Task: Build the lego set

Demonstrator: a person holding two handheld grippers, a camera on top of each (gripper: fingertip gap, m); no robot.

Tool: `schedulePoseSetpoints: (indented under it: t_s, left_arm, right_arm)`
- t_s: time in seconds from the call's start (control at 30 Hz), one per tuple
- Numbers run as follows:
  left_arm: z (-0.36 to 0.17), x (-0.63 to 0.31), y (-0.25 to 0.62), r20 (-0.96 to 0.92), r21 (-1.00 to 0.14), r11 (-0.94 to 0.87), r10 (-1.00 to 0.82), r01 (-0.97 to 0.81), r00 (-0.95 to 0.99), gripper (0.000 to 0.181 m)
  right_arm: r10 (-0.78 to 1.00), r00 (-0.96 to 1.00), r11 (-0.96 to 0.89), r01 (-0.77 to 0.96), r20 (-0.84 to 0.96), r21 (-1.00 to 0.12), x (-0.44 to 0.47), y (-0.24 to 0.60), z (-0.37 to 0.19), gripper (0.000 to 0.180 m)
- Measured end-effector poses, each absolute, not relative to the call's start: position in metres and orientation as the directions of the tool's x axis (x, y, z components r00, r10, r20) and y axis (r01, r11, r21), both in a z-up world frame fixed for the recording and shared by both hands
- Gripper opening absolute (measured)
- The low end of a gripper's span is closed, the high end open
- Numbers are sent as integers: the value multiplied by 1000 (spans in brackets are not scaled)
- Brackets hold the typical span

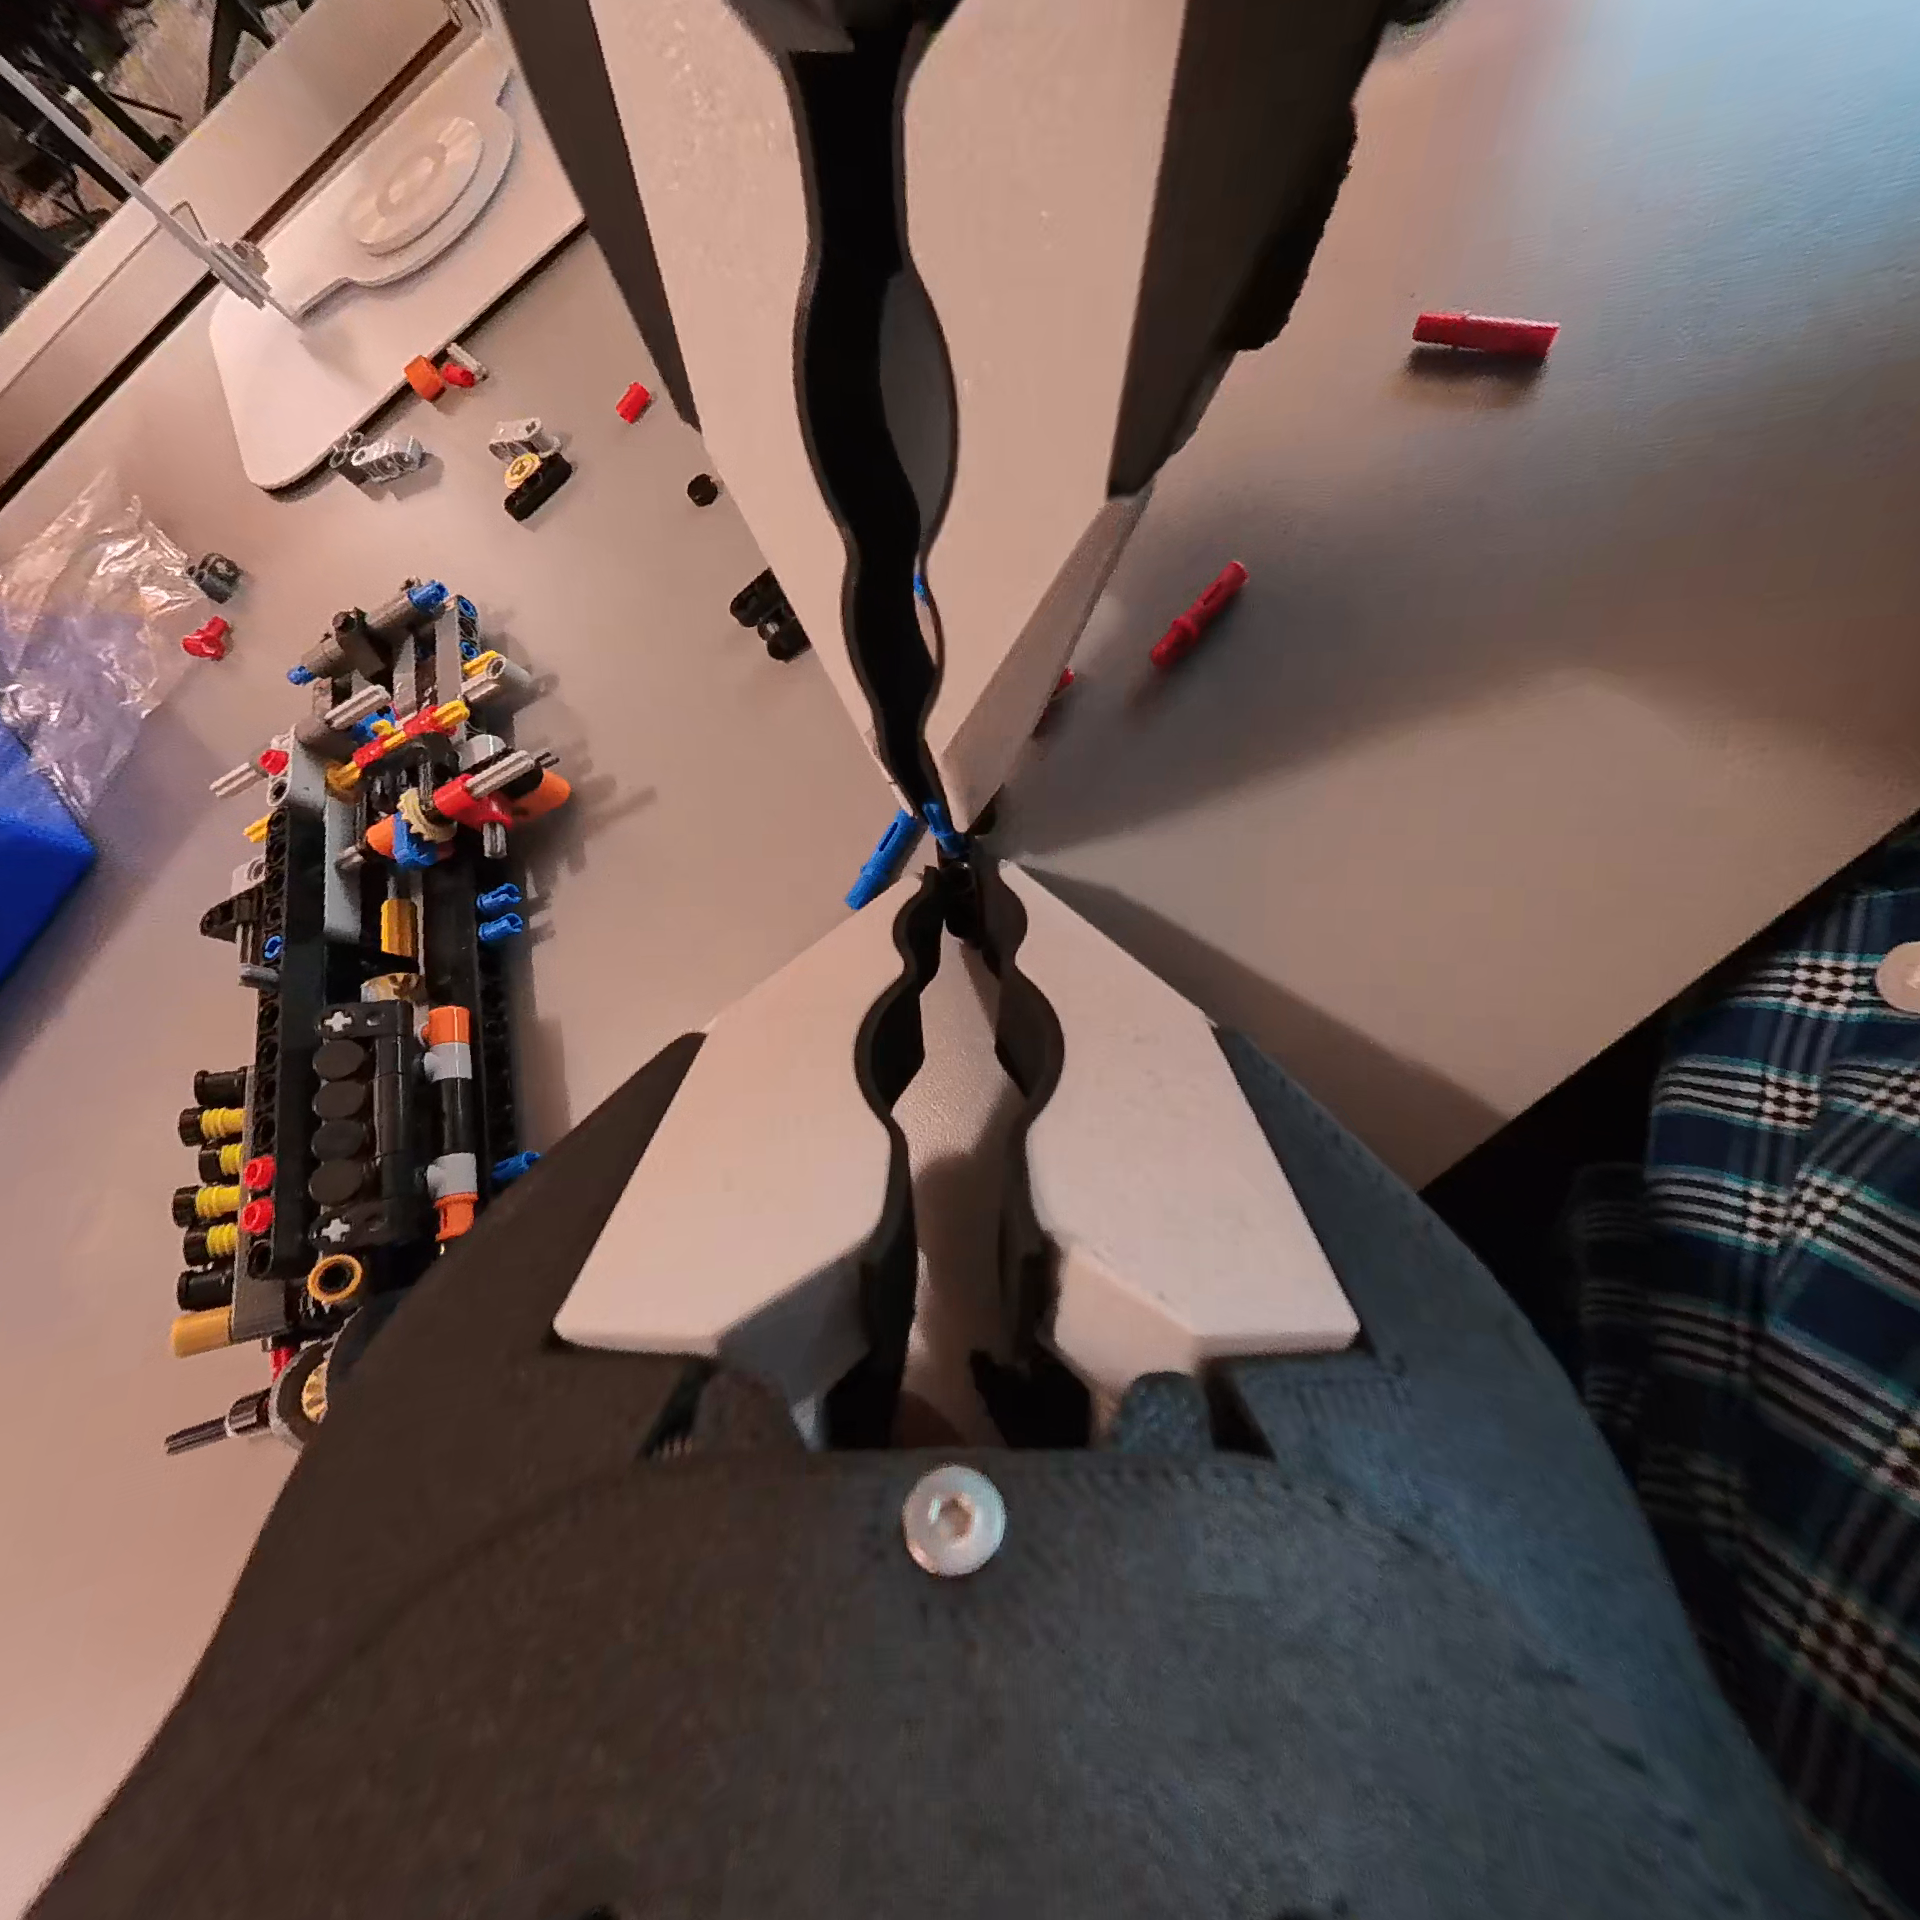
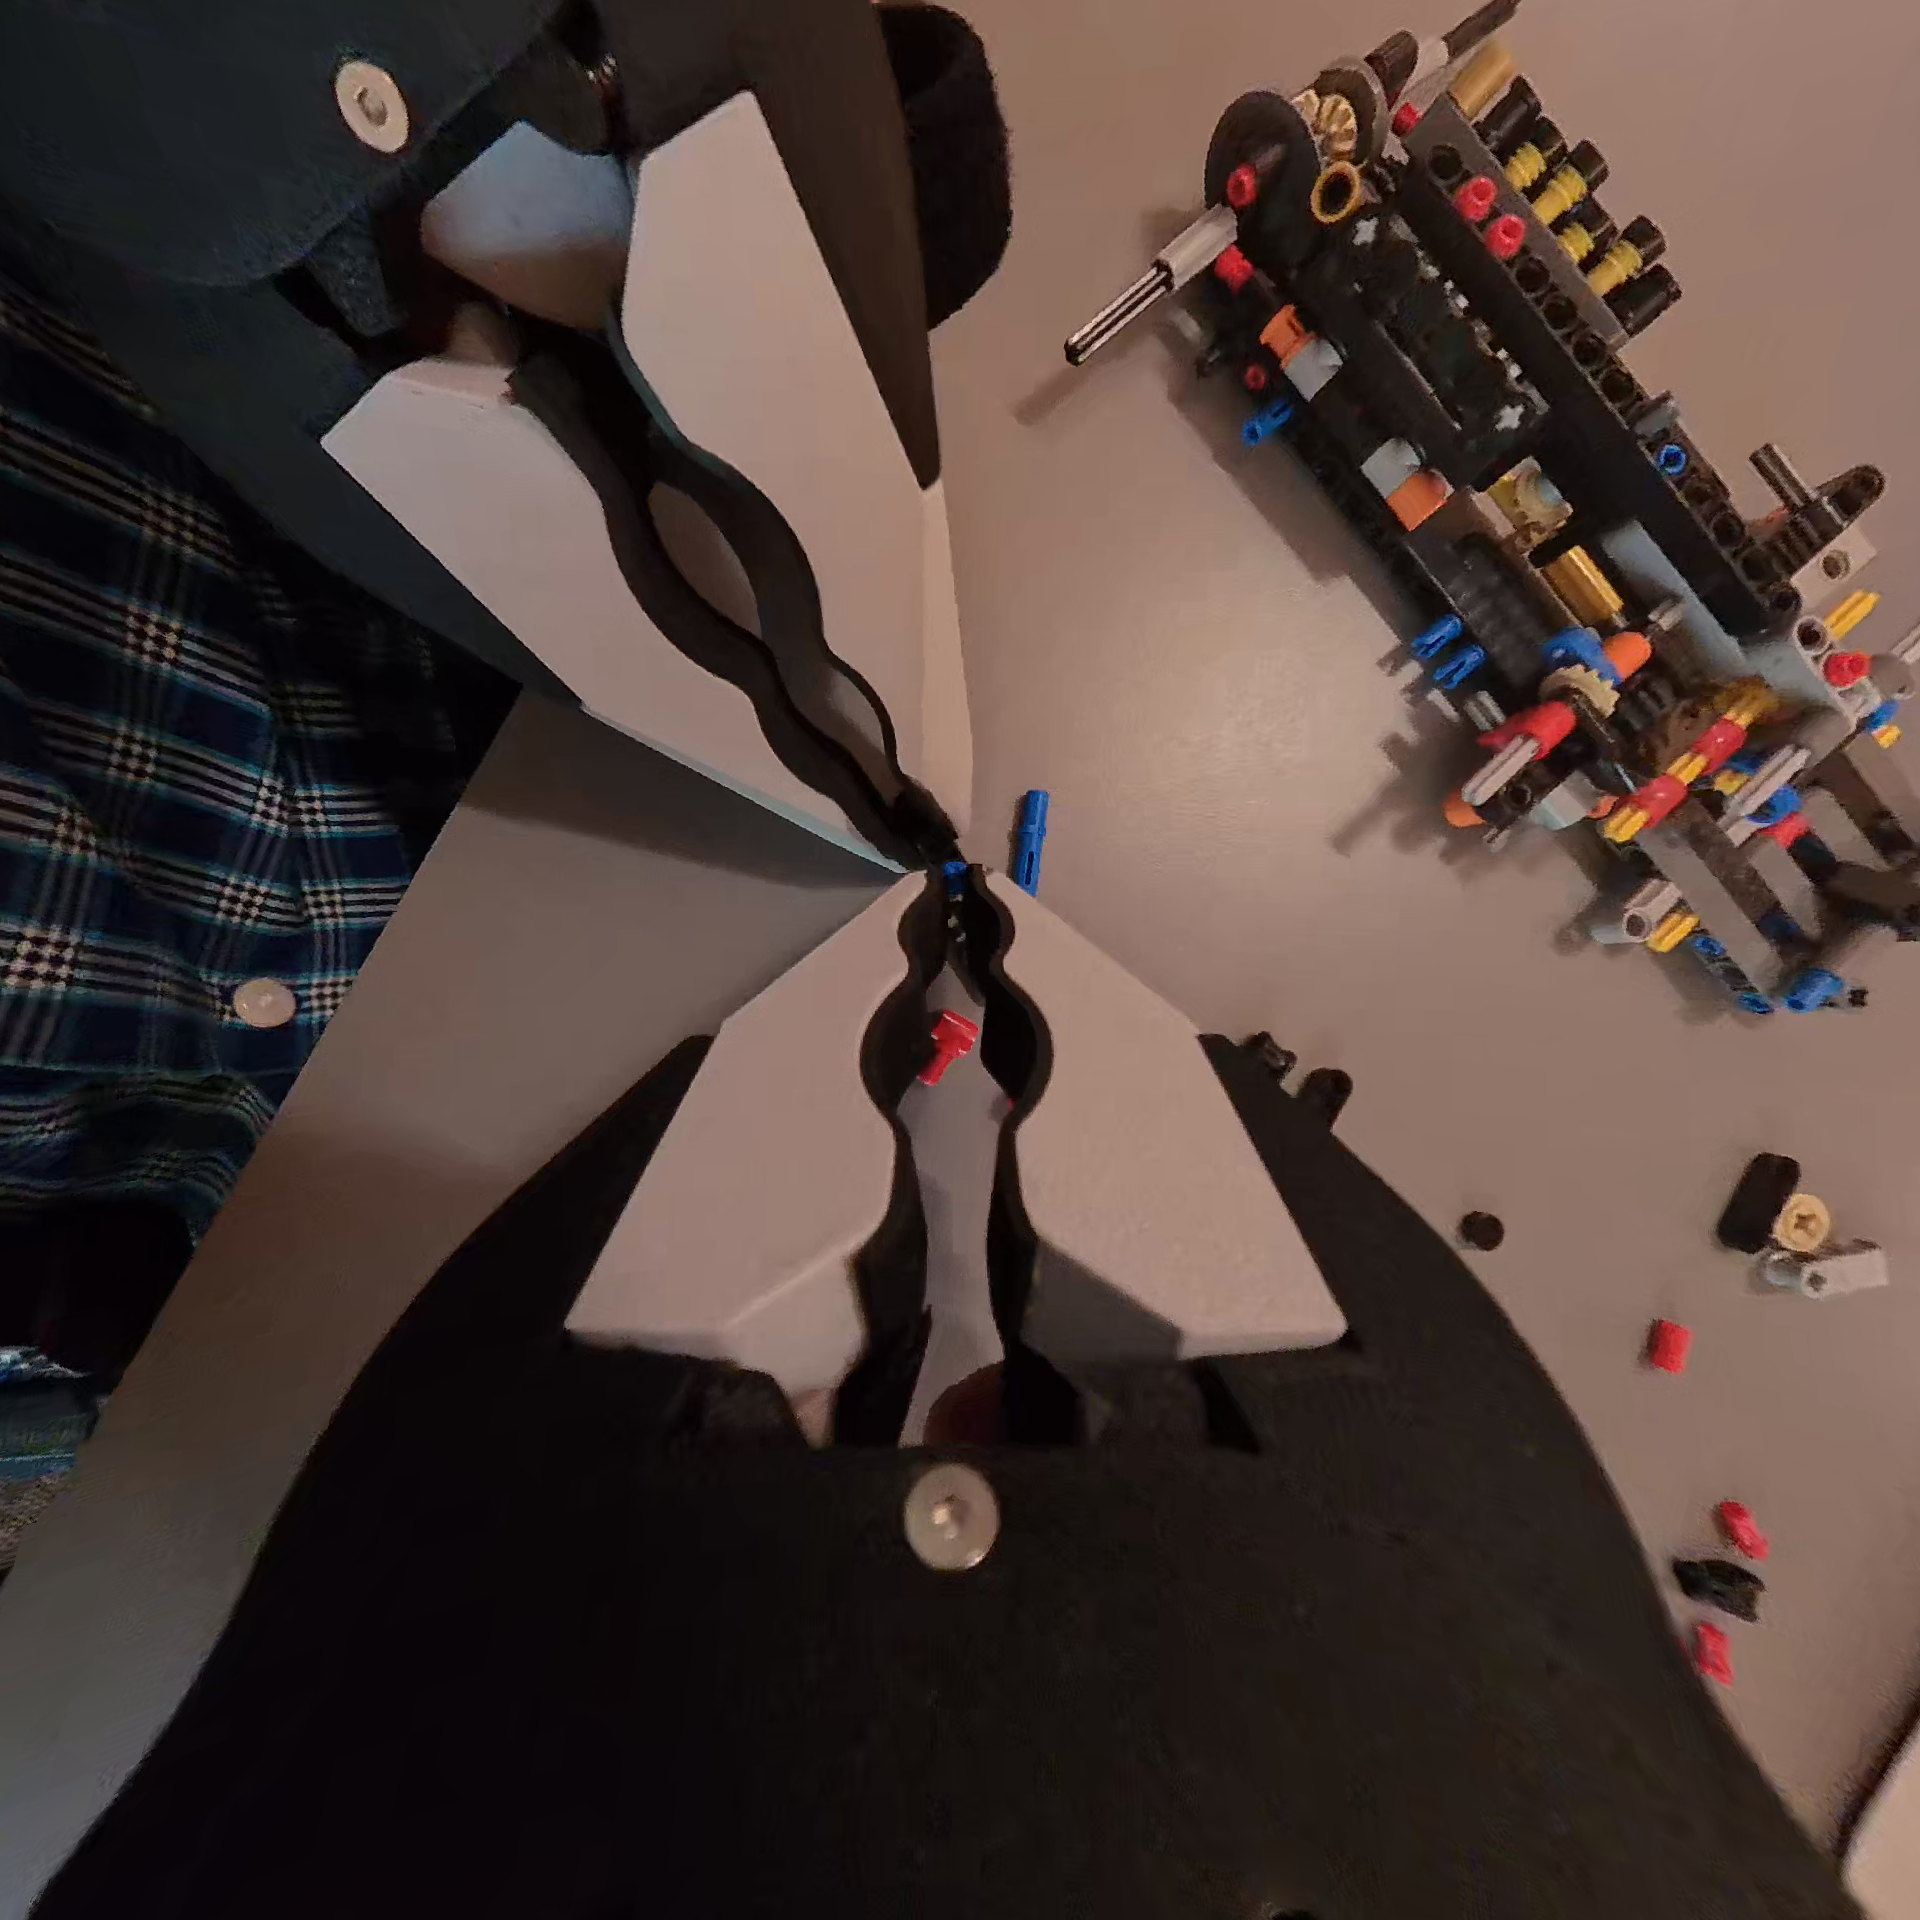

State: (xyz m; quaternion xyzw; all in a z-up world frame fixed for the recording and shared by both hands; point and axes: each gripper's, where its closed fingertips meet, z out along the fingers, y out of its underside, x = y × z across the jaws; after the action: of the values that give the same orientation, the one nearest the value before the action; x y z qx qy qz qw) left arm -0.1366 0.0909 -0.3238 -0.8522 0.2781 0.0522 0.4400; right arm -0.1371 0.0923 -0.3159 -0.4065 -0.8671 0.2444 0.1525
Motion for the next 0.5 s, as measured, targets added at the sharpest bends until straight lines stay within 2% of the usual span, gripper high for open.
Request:
schedulePoseSetpoints:
  t_s: [0.5]
  left_arm:
    - [-324,-137,91,-356,-711,-448,-436,-542,827,5]
  right_arm:
    - [756,-654,577,646,26,-500,-137,92,-316,0]
